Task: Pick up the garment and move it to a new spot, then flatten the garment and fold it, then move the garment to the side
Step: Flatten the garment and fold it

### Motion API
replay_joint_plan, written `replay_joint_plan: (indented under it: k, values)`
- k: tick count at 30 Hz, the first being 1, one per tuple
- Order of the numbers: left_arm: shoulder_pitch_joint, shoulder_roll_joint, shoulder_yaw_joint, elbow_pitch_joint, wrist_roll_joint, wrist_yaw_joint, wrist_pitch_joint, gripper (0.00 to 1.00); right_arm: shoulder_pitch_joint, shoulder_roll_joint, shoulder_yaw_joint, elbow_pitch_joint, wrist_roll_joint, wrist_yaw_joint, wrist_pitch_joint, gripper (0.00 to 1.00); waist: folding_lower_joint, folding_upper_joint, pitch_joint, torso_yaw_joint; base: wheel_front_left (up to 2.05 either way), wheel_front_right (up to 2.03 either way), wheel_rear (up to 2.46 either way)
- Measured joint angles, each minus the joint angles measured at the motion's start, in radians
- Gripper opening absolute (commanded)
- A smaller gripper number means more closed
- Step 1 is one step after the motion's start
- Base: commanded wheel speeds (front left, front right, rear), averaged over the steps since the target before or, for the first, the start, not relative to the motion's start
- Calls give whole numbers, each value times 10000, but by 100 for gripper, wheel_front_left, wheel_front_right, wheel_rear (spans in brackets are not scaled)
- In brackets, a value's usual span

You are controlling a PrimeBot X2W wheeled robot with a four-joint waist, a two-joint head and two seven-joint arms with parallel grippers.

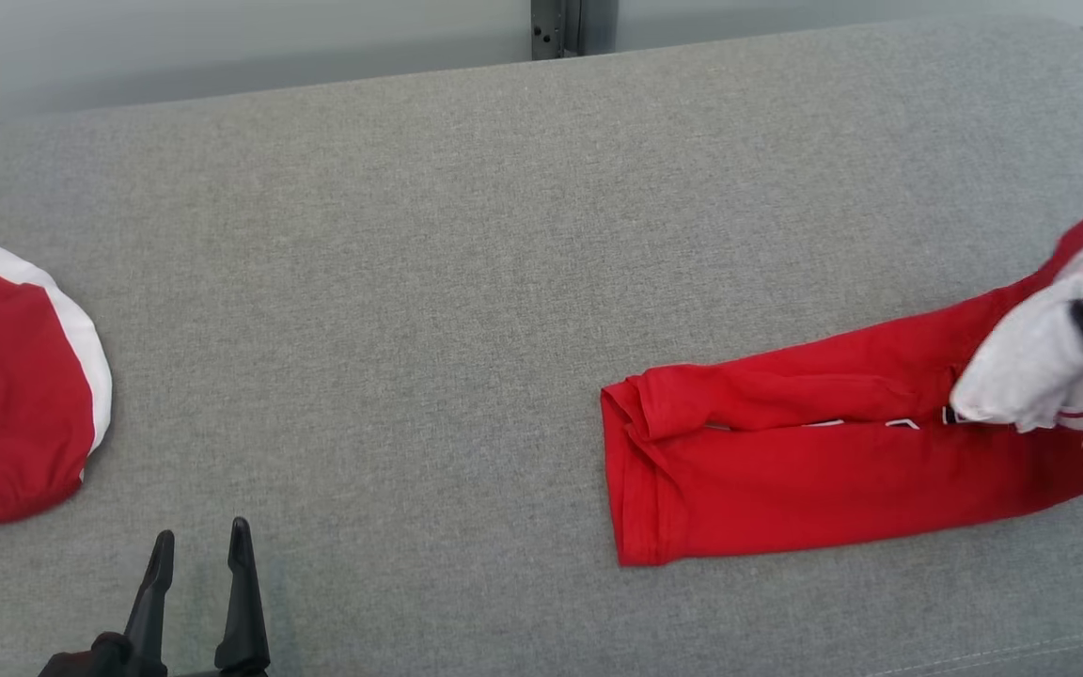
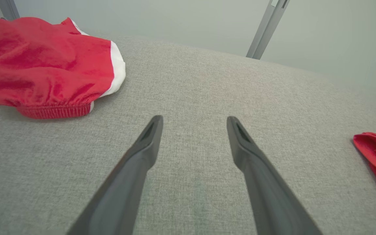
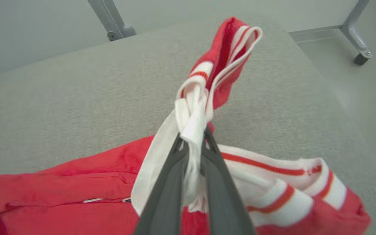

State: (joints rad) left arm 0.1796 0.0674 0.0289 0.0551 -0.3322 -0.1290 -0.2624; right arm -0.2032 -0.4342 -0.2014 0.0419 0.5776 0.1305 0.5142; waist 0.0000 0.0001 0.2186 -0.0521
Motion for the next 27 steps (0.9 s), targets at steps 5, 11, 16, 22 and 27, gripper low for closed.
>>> replay_joint_plan:
  k: [5,11,16,22,27]
  values:
    - [155,-104,71,31,2,-2,0,100,838,1275,1946,-1438,33,2,21,0,0,0,-270,-137,0,0,0]
    - [209,-136,-59,94,73,-2,0,100,1054,3045,3762,-445,-487,0,-1095,0,0,0,-541,-341,0,0,0]
    - [305,-159,-226,278,102,-2,0,100,896,3659,4725,917,-527,0,-2213,0,0,0,-686,-439,0,0,0]
    - [309,-159,-297,405,182,-2,0,100,230,3825,5081,2121,-313,0,-3390,0,0,-1,-701,-414,0,0,0]
    - [309,-161,-395,485,228,-2,0,100,-304,3825,5570,2727,136,0,-3885,0,0,0,-729,-357,0,0,0]
